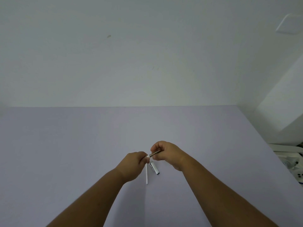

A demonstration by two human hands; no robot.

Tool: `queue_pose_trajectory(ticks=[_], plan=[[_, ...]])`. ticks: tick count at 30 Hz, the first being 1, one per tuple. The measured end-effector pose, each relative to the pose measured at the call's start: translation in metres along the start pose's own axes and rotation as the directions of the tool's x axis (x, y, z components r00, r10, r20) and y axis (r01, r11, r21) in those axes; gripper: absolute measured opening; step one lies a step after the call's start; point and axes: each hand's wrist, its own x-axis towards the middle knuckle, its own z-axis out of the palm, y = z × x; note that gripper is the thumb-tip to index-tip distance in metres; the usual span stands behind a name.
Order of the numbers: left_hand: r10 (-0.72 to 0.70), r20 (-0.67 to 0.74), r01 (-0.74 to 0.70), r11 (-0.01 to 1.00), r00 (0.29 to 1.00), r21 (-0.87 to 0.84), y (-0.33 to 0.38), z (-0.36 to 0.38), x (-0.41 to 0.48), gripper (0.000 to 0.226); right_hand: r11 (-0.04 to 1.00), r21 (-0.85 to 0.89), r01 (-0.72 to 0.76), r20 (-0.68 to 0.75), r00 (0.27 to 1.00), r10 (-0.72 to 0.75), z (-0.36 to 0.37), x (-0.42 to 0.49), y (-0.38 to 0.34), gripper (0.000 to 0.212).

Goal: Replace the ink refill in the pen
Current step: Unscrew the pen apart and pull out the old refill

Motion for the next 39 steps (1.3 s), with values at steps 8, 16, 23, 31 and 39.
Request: queue_pose_trajectory(ticks=[8,16,23,31,39], plan=[[-0.007,-0.004,0.008,1.000,1.000,0.008,-0.002,0.000,0.001,0.026,1.000,-0.026,0.000,0.002,1.000,0.000,0.000,0.000,0.001,0.018],[-0.002,0.007,0.002,1.000,1.000,0.023,0.000,-0.001,0.001,0.027,1.000,-0.021,0.006,-0.019,1.000,-0.006,0.001,0.001,0.001,0.012],[-0.027,-0.010,0.027,1.000,1.000,-0.003,0.000,-0.002,0.004,0.031,0.994,0.084,-0.072,-0.076,0.994,0.078,0.001,0.001,0.001,0.011],[-0.080,-0.022,0.074,0.978,0.997,-0.193,-0.001,-0.001,0.005,0.017,0.936,0.352,0.025,-0.176,0.984,0.039,-0.002,0.006,-0.006,0.020],[-0.151,-0.015,0.140,0.947,0.988,-0.289,-0.011,0.004,0.004,0.015,0.815,0.576,0.058,-0.362,0.912,0.191,-0.013,0.020,0.002,0.014]])
